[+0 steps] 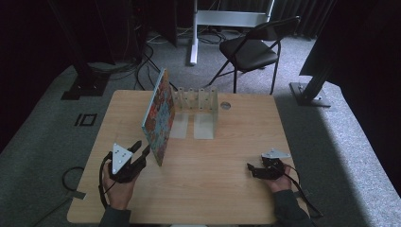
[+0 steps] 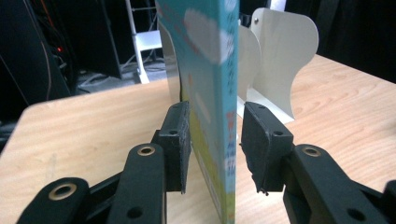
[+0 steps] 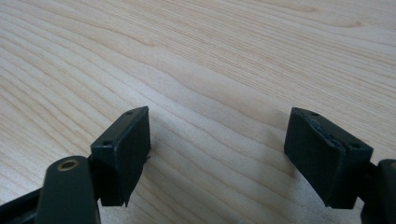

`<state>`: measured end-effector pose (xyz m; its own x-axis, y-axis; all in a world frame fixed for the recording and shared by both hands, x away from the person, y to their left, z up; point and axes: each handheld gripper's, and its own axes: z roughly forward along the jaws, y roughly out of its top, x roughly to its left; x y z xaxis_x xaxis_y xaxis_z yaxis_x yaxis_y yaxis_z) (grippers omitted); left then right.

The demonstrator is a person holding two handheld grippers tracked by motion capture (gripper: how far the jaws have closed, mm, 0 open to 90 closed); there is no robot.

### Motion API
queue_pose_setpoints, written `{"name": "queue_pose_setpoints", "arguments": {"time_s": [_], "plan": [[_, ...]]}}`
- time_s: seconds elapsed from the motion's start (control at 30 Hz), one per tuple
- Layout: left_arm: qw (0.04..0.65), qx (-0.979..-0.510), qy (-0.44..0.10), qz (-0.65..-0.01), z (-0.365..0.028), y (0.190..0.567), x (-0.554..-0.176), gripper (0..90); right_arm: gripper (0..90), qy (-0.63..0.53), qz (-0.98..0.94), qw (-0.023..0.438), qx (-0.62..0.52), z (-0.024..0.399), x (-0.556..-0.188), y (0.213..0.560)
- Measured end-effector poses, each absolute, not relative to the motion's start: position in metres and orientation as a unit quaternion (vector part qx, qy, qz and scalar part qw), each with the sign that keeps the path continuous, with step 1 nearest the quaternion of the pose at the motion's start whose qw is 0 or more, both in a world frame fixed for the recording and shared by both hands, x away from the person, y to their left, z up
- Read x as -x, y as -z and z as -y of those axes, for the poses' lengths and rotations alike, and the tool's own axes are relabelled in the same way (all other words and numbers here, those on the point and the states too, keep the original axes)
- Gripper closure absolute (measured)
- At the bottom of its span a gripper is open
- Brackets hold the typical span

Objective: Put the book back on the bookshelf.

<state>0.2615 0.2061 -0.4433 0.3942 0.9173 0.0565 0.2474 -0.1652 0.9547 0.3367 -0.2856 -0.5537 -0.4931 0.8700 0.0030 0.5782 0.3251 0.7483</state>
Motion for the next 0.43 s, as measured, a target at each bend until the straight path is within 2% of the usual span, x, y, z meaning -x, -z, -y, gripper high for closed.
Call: {"name": "queue_pose_setpoints", "arguments": {"time_s": [0.2,0.43], "plan": [[0.492,-0.691,-0.319,-0.421,-0.214,0.458,-0.257,63.0,22.4,-0.355,-0.788,0.205,-0.46,0.286,-0.337,0.554],[0.475,-0.695,-0.292,-0.454,-0.229,0.481,-0.261,63.0,22.4,-0.355,-0.788,0.205,-0.46,0.286,-0.337,0.554]]}}
